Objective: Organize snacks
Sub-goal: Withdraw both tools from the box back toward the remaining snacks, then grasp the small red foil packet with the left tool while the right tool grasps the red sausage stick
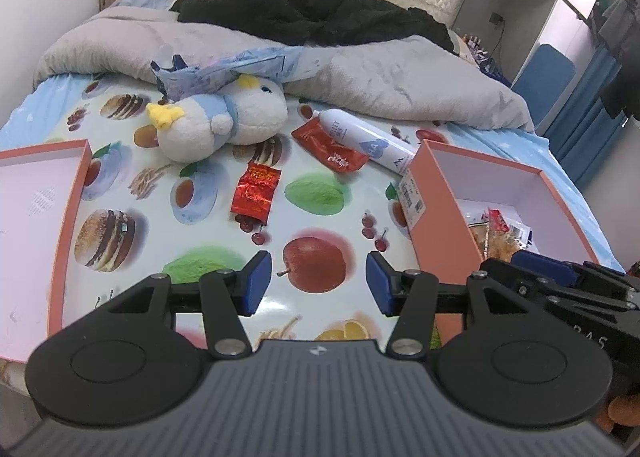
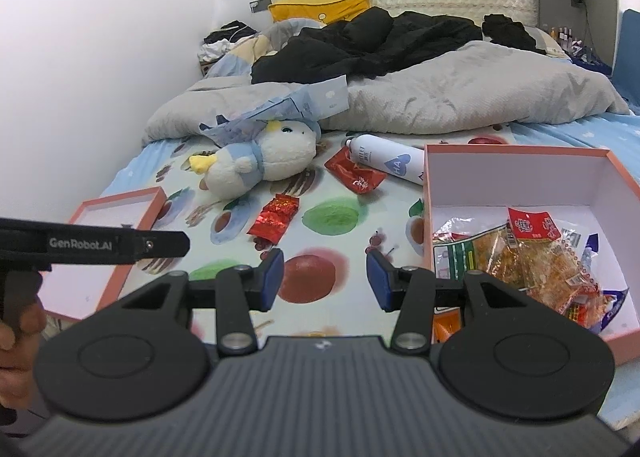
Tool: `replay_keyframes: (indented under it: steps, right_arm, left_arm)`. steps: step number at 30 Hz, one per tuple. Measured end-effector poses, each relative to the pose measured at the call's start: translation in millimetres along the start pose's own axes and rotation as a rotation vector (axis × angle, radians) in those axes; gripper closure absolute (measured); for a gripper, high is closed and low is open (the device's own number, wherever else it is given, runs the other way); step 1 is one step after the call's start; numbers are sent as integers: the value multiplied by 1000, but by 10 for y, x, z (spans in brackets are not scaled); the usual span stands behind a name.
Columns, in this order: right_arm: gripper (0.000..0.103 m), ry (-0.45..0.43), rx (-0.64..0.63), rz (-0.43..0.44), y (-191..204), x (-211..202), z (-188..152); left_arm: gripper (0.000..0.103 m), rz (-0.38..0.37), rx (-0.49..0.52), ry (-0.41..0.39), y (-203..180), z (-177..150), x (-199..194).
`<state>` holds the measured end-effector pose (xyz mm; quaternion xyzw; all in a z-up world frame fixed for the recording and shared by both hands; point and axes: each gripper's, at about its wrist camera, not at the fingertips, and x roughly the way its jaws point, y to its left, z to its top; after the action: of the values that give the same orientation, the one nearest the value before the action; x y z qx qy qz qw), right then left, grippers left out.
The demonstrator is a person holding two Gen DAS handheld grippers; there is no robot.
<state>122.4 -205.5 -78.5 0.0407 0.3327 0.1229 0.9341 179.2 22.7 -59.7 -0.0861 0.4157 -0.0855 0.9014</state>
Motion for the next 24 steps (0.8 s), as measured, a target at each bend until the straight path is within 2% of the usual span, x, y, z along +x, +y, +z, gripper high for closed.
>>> replay_keyframes:
  steps: [19,24]
  right_arm:
    - [55,70,-40,-4,-39,845,226]
    - [55,89,-59,18,-18,1141,327]
  left_arm:
    - [44,37,-23,97,418,250,940]
    - [40,51,-12,119,520,292,1238]
